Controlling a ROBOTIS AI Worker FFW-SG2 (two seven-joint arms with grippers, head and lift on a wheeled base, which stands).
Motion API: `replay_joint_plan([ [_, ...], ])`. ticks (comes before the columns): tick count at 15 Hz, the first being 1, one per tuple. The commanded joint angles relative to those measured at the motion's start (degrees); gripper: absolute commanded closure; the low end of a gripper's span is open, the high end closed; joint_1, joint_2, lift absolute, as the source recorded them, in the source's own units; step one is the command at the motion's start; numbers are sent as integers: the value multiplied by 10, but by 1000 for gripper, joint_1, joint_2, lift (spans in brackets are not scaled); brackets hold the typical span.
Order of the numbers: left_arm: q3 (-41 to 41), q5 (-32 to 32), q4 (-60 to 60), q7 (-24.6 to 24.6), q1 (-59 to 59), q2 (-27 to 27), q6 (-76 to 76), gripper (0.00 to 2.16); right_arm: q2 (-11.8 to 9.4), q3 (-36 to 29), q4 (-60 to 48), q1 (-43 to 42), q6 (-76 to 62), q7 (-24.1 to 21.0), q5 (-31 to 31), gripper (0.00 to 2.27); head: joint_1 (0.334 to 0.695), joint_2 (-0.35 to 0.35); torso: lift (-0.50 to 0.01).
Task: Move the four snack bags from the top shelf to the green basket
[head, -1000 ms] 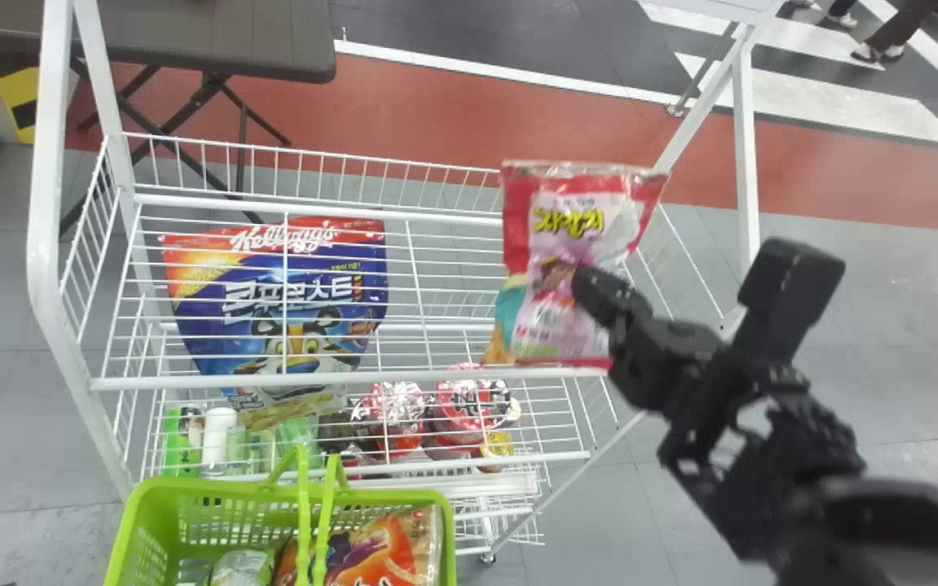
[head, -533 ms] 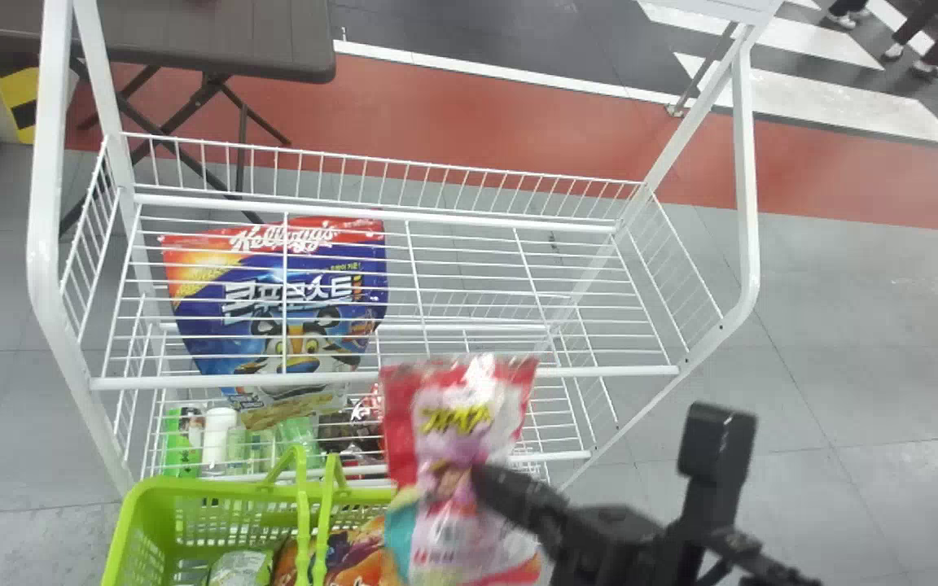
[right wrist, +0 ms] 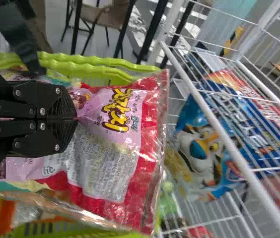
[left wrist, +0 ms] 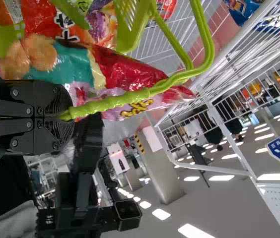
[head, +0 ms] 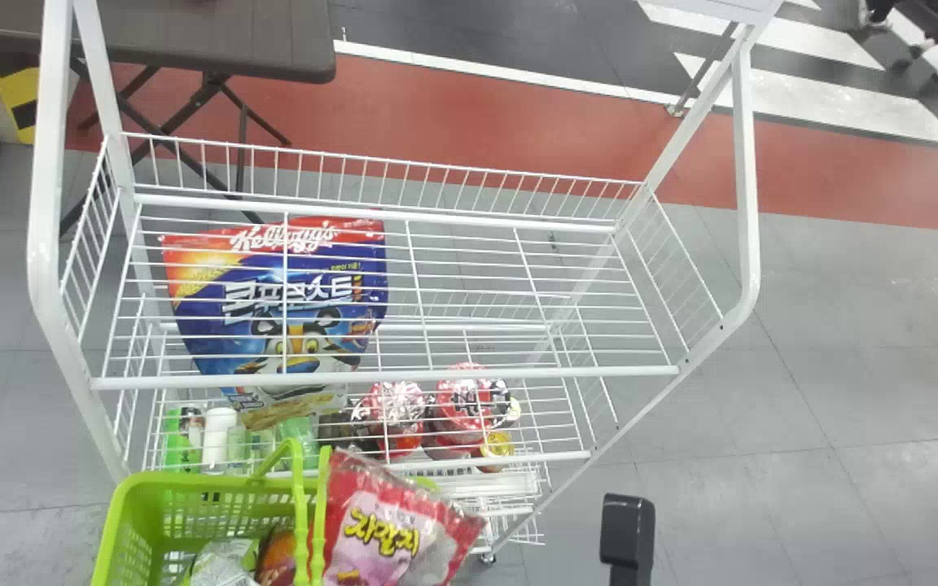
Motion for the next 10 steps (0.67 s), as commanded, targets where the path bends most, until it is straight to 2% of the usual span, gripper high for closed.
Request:
replay_joint_plan([
  [1, 0, 0, 0, -1, 0, -1, -2, 1666, 1, 10, 21, -3, -14, -10, 18, 2243, 695, -350, 0],
  [4, -2, 0, 1, 1, -1, -1, -2, 1666, 1, 12, 44, -21, -39, -18, 29, 2229, 695, -350, 0],
  [6, -7, -4, -1, 3, -1, -1, -2, 1666, 1, 13, 56, -40, -39, -4, 15, 1744, 695, -350, 0],
  [7, -9, -5, -3, 4, -1, 0, -2, 1666, 1, 18, 67, -51, -46, 12, 16, 1592, 695, -350, 0],
  [8, -10, -6, -3, 4, -1, 0, -2, 1666, 1, 23, 74, -60, -29, 19, 11, 1585, 695, -350, 0],
  [9, -10, -6, -3, 5, 0, 0, -2, 1666, 1, 36, 77, -60, -29, 19, 6, 1389, 695, -350, 0],
  [10, -10, -6, -3, 5, 0, 0, -2, 1666, 1, 48, 78, -59, -27, 19, 9, 714, 695, -339, 0],
])
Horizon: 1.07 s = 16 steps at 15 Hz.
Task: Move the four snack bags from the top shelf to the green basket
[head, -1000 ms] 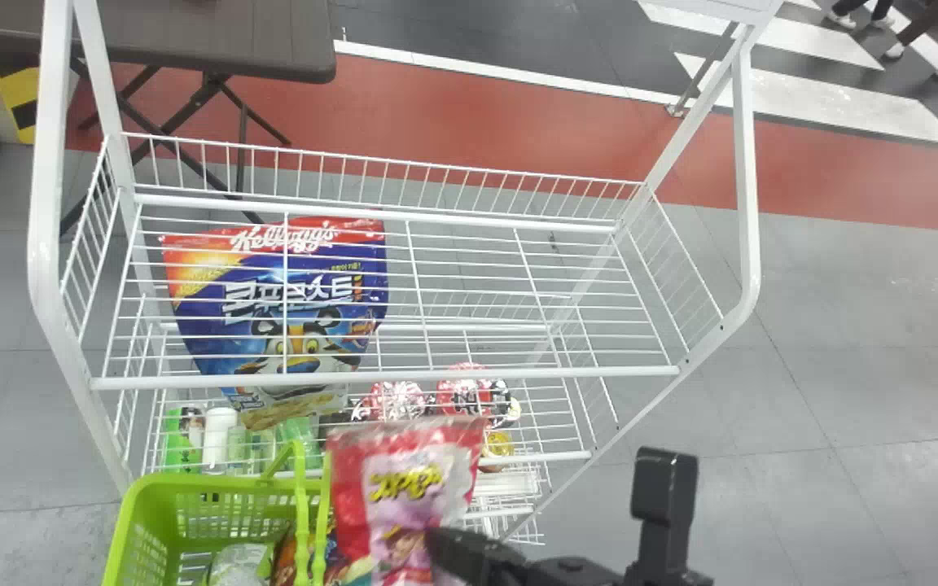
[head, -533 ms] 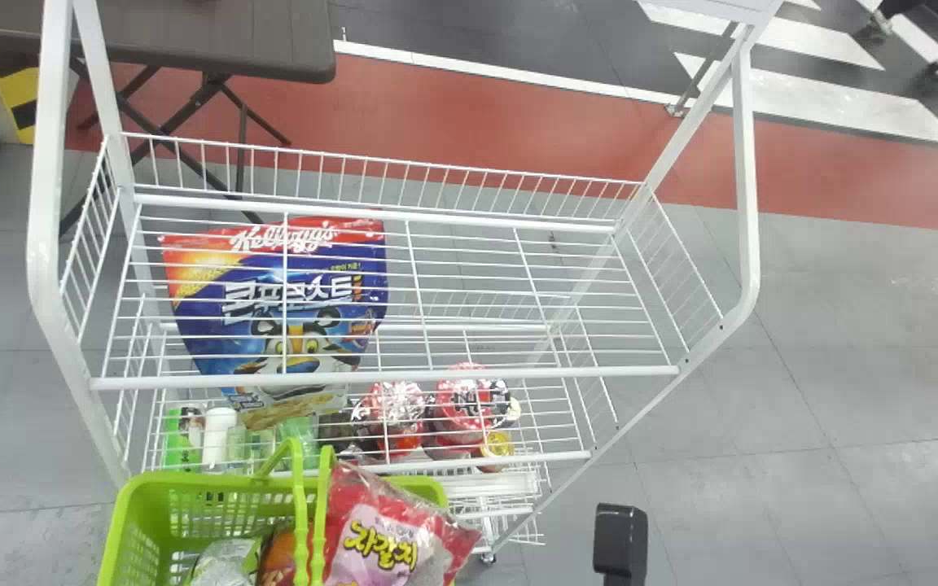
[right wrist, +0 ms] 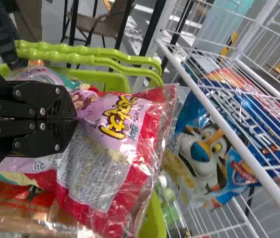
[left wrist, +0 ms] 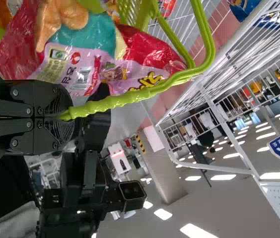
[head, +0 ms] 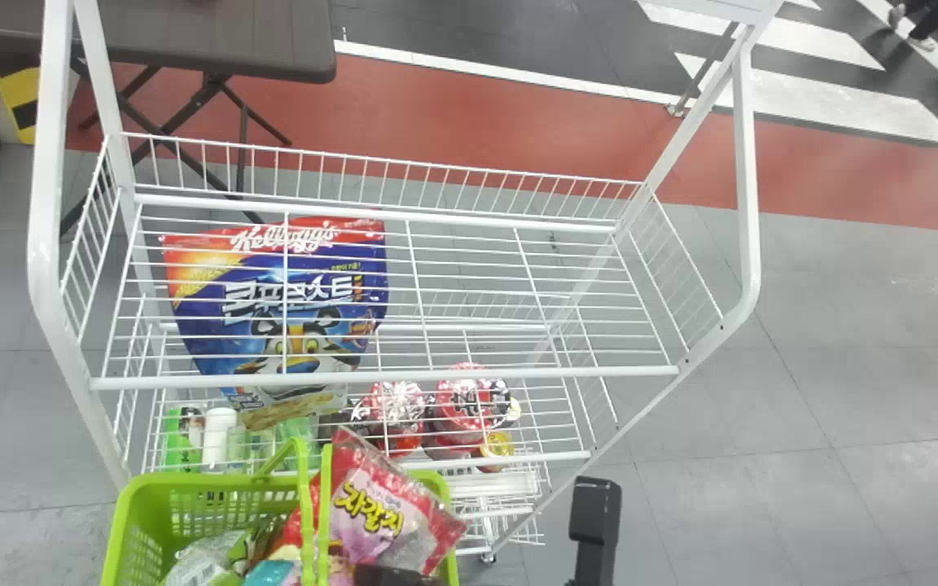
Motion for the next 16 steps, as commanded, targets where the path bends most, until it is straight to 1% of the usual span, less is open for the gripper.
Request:
replay_joint_plan([
  [1, 1, 0, -1, 0, 1, 1, 1, 1666, 1, 25, 4, 1, 7, -1, 10, 22, 695, -300, 0],
  [3, 2, 0, -1, -1, 2, 2, 1, 1666, 1, 21, 1, 3, 10, -1, 13, -2, 695, -261, 0],
  [5, 1, 0, -1, -1, 2, 2, 0, 1666, 1, -3, -13, 12, 14, -2, 8, 46, 695, -253, 0],
  [7, 0, 0, -1, -1, 2, 2, 0, 1666, 1, -28, -42, 22, 17, -1, -4, 46, 695, -290, 0],
  [9, -1, 0, -1, -1, 2, 1, 0, 1666, 1, -44, -67, 26, -14, -2, 11, 46, 695, -327, 0],
  [10, -1, 0, -1, 0, 2, 0, 0, 1666, 1, -40, -80, 35, -97, -4, 44, 46, 695, -346, 0],
  [12, 0, 0, 1, 0, 2, 0, 0, 1666, 1, -5, -85, 64, -361, -26, 141, 49, 695, -350, 0],
  [14, 0, 0, 0, 0, 5, 0, -4, 1666, 1, 16, -76, 77, -526, -48, 199, 56, 695, -350, 0],
  [15, -1, 0, 1, 0, 5, -1, -4, 1666, 1, 31, -65, 86, -626, -63, 233, 60, 695, -350, 0],
  [16, -1, 0, 1, 1, 5, -1, -4, 1666, 1, 55, -54, 95, -716, -89, 278, 60, 695, -350, 0],
])
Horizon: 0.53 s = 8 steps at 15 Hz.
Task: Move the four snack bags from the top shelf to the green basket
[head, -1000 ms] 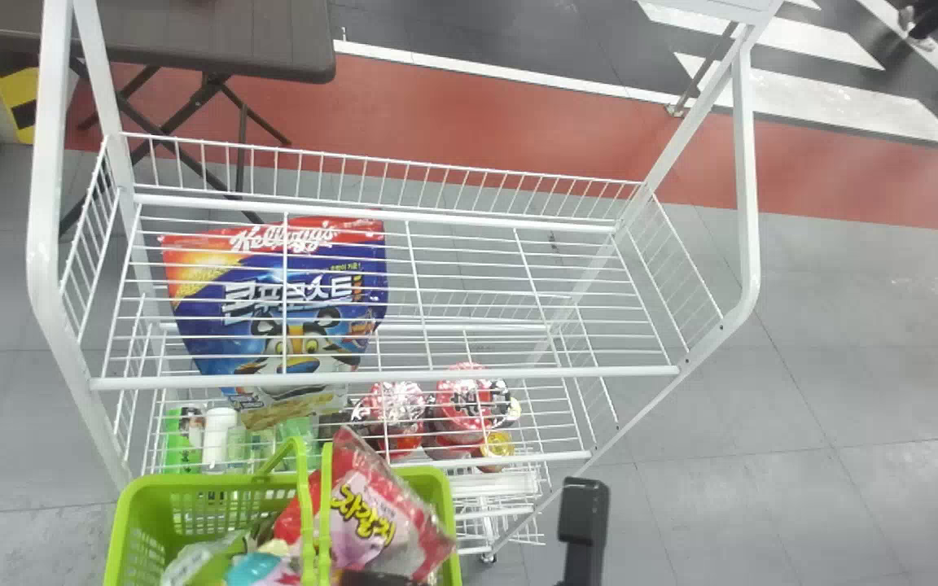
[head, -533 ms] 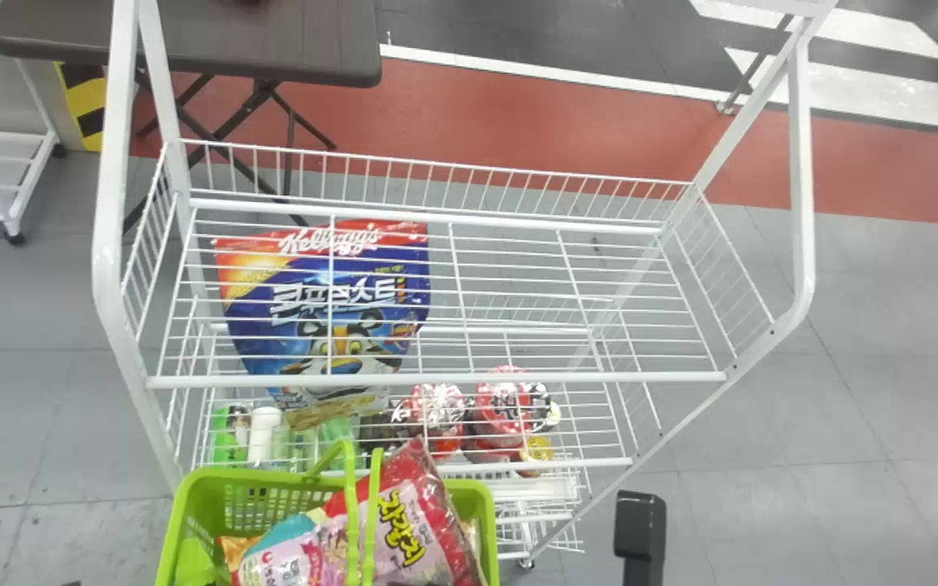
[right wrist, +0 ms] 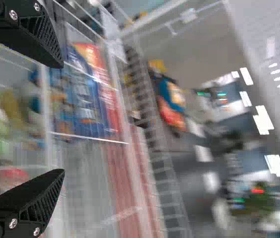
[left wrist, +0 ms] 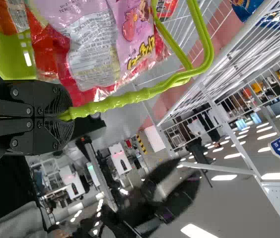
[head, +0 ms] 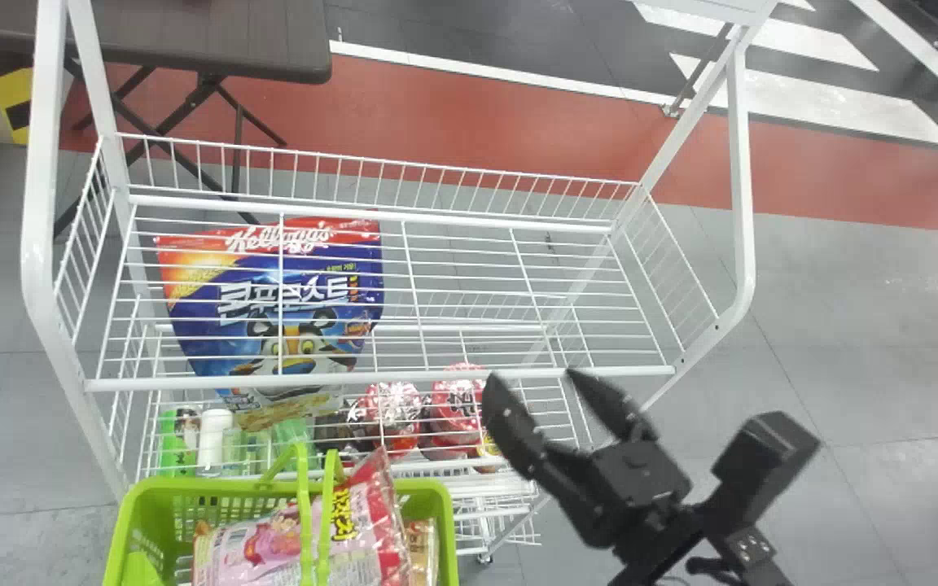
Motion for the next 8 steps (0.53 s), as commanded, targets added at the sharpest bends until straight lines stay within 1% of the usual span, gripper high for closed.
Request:
replay_joint_plan([
  [1, -2, 0, 0, 3, 0, 0, 0, 1666, 0, 52, 27, 19, -193, -57, 98, 60, 695, -350, 0],
  [4, -4, -1, -1, 2, 0, 1, 0, 1666, -6, 63, 41, 19, -183, -67, 91, 63, 695, -350, 0],
  [8, -3, -1, -3, 2, 3, 1, 0, 1666, -8, 63, 33, 19, -142, -66, 76, 63, 695, -350, 0],
])
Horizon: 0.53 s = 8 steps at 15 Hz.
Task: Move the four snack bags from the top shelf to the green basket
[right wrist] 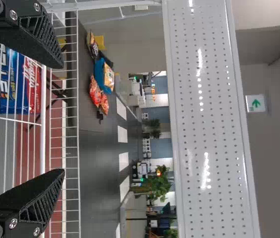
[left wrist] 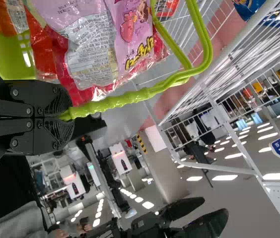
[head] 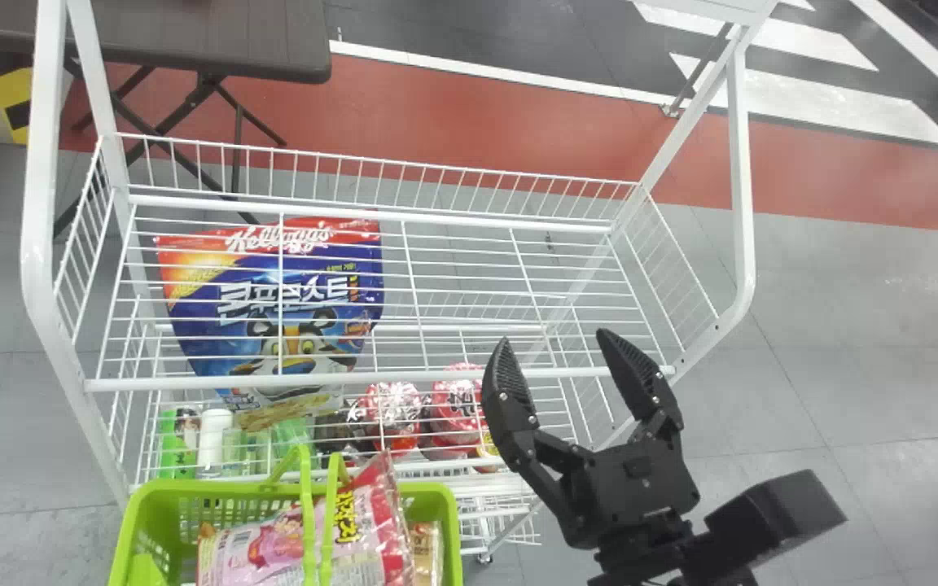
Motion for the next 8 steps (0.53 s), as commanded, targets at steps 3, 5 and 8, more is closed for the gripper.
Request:
replay_joint_plan([
  [3, 0, 0, -3, -1, 2, 1, 0, 1666, 0, 1, -10, 2, 23, 0, -6, 63, 695, -350, 0],
  [5, 1, 0, -4, -1, 2, 1, 0, 1666, 0, 1, -15, 3, 28, 0, -6, 63, 695, -350, 0],
  [8, 1, 0, -4, -1, 2, 1, 0, 1666, 0, 1, -15, 3, 33, 0, -11, 63, 695, -350, 0],
])
